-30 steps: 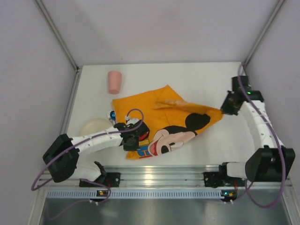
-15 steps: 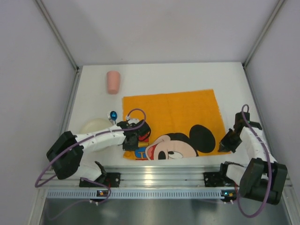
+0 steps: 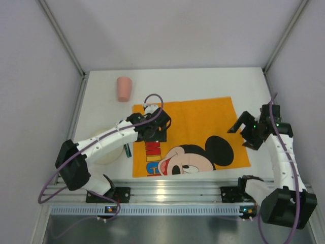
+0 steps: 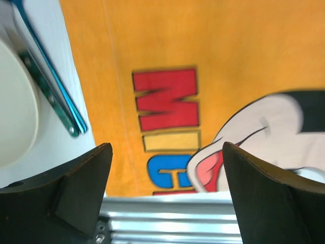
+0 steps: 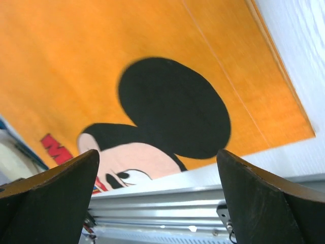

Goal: Set the dinner table for one person

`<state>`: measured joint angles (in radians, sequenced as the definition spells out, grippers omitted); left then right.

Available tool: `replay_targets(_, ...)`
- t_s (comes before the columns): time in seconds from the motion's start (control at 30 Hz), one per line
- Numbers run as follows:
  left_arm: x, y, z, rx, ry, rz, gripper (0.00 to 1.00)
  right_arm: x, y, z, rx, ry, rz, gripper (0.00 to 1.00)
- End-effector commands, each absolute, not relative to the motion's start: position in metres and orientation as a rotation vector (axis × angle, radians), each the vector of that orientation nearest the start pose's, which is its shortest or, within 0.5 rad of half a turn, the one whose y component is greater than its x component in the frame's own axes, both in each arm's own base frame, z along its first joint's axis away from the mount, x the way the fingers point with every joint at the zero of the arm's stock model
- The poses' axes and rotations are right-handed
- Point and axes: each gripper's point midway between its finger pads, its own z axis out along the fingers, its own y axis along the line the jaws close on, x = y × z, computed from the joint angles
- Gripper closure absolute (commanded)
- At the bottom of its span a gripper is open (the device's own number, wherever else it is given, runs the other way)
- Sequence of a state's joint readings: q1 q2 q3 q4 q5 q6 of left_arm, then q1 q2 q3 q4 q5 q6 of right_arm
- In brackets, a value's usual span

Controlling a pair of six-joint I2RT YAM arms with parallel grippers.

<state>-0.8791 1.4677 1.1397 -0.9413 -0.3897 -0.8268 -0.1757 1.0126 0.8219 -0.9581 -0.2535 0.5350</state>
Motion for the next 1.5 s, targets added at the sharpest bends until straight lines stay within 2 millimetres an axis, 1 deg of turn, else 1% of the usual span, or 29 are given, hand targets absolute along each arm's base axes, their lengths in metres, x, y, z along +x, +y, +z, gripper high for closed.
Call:
replay_targets(0.0,0.260,-0.192,0.139,-0.048,2.548,0.068,0.05,0.228,0.034,0.166,0.739,2.487,0.483,0.00)
replay_targets(0.03,0.270,-0.195,0.134,-0.029,2.560,0.063,0.06,0.233,0.033,0.177,0.716,2.466,0.482,0.00)
replay_targets(0.07,0.277,-0.194,0.130,-0.034,2.567,0.053,0.08,0.233,0.035,0.178,0.701,2.478,0.485,0.00)
replay_targets(0.1,0.288,-0.187,0.124,-0.069,2.575,0.053,0.09,0.235,0.036,0.178,0.695,2.494,0.493,0.00)
replay_targets(0.13,0.301,-0.189,0.112,-0.064,2.578,0.046,0.10,0.236,0.038,0.179,0.688,2.498,0.505,0.00)
replay_targets(0.17,0.306,-0.192,0.104,-0.068,2.598,0.012,0.10,0.235,0.040,0.177,0.682,2.514,0.515,0.00)
replay_targets(0.23,0.324,-0.185,0.090,-0.113,2.612,-0.015,0.12,0.233,0.042,0.176,0.680,2.528,0.523,0.00)
replay_targets(0.27,0.334,-0.190,0.076,-0.111,2.627,-0.037,0.13,0.230,0.043,0.174,0.675,2.540,0.524,0.00)
replay_targets(0.3,0.341,-0.187,0.069,-0.131,2.641,-0.058,0.13,0.229,0.044,0.175,0.664,2.537,0.532,0.00)
replay_targets(0.33,0.351,-0.191,0.058,-0.123,2.647,-0.080,0.13,0.227,0.044,0.176,0.649,2.543,0.528,0.00)
replay_targets(0.4,0.364,-0.197,0.054,-0.115,2.654,-0.126,0.13,0.225,0.042,0.176,0.636,2.551,0.510,0.00)
replay_targets(0.43,0.367,-0.197,0.042,-0.100,2.678,-0.103,0.12,0.225,0.041,0.176,0.620,2.555,0.500,0.00)
replay_targets(0.5,0.379,-0.200,0.041,-0.094,2.674,-0.101,0.12,0.223,0.038,0.174,0.619,2.570,0.471,0.00)
replay_targets(0.53,0.381,-0.199,0.031,-0.101,2.694,-0.082,0.12,0.222,0.038,0.174,0.619,2.573,0.468,0.00)
replay_targets(0.73,0.404,-0.193,0.018,-0.169,2.720,-0.102,0.13,0.227,0.035,0.171,0.605,2.591,0.448,0.00)
replay_targets(0.8,0.409,-0.192,0.023,-0.175,2.718,-0.101,0.15,0.227,0.034,0.171,0.596,2.595,0.437,0.00)
replay_targets(0.87,0.420,-0.193,0.049,-0.172,2.664,-0.111,0.14,0.226,0.033,0.168,0.595,2.602,0.428,0.00)
replay_targets(0.93,0.433,-0.195,0.087,-0.147,2.572,-0.145,0.13,0.224,0.033,0.167,0.593,2.602,0.427,0.00)
replay_targets(0.97,0.439,-0.193,0.101,-0.144,2.536,-0.136,0.11,0.223,0.033,0.165,0.593,2.605,0.429,0.00)
replay_targets(1.0,0.452,-0.190,0.123,-0.151,2.472,-0.131,0.09,0.222,0.034,0.165,0.593,2.603,0.436,0.00)
replay_targets(1.03,0.459,-0.186,0.140,-0.134,2.430,-0.119,0.07,0.220,0.035,0.162,0.593,2.613,0.437,0.00)
replay_targets(1.1,0.475,-0.167,0.159,-0.160,2.383,-0.074,0.04,0.217,0.036,0.160,0.592,2.621,0.438,0.00)
replay_targets(1.13,0.489,-0.161,0.175,-0.159,2.344,-0.065,0.02,0.216,0.037,0.160,0.588,2.625,0.440,0.00)
replay_targets(1.17,0.497,-0.153,0.181,-0.166,2.332,-0.050,0.02,0.214,0.038,0.160,0.585,2.629,0.443,0.00)
replay_targets(1.2,0.509,-0.138,0.189,-0.167,2.316,-0.006,0.02,0.213,0.038,0.160,0.583,2.630,0.443,0.00)
replay_targets(1.3,0.528,-0.111,0.199,-0.173,2.286,0.064,0.02,0.210,0.038,0.159,0.578,2.640,0.438,0.00)
replay_targets(1.37,0.536,-0.089,0.195,-0.177,2.286,0.102,0.02,0.207,0.038,0.159,0.571,2.649,0.434,0.00)
replay_targets(1.43,0.543,-0.078,0.192,-0.169,2.284,0.094,0.02,0.203,0.038,0.159,0.570,2.661,0.430,0.00)
replay_targets(1.47,0.546,-0.066,0.189,-0.180,2.288,0.092,0.02,0.202,0.038,0.158,0.570,2.666,0.427,0.01)
